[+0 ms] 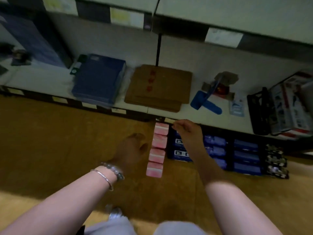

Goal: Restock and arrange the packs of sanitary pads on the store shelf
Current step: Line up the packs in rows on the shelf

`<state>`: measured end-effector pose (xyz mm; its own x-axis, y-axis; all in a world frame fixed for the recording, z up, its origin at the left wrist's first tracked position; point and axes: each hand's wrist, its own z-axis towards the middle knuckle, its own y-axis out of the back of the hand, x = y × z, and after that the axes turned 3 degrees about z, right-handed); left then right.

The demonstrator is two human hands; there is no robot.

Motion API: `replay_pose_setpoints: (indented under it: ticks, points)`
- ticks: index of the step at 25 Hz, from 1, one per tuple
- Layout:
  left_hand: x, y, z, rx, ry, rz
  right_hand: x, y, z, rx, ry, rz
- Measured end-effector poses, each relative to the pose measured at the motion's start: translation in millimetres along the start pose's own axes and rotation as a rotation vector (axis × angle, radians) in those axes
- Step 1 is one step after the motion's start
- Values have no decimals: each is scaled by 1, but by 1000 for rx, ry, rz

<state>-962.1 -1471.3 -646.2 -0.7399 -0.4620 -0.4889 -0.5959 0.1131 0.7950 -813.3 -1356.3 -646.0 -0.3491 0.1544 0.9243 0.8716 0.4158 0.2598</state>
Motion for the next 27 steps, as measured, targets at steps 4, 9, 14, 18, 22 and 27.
replay_pose_setpoints:
  ticks: [4,9,14,18,22,27]
  points:
    - [55,-97,54,56,-35,115,-108,-32,41,33,-39,-50]
    - [104,-182,103,158,-143,365,-199,-63,80,104,4,-137]
    - [122,-251,108,309,-328,626,-266,-81,103,369,55,-509]
    - [123,-293,94,415,-314,745,-303,-87,100,737,205,-1139]
    - [121,-307,95,344,-304,779,-306,-92,97,659,290,-1232]
    - [124,-305,100,377,-335,668,-310,-97,100,659,308,-1292]
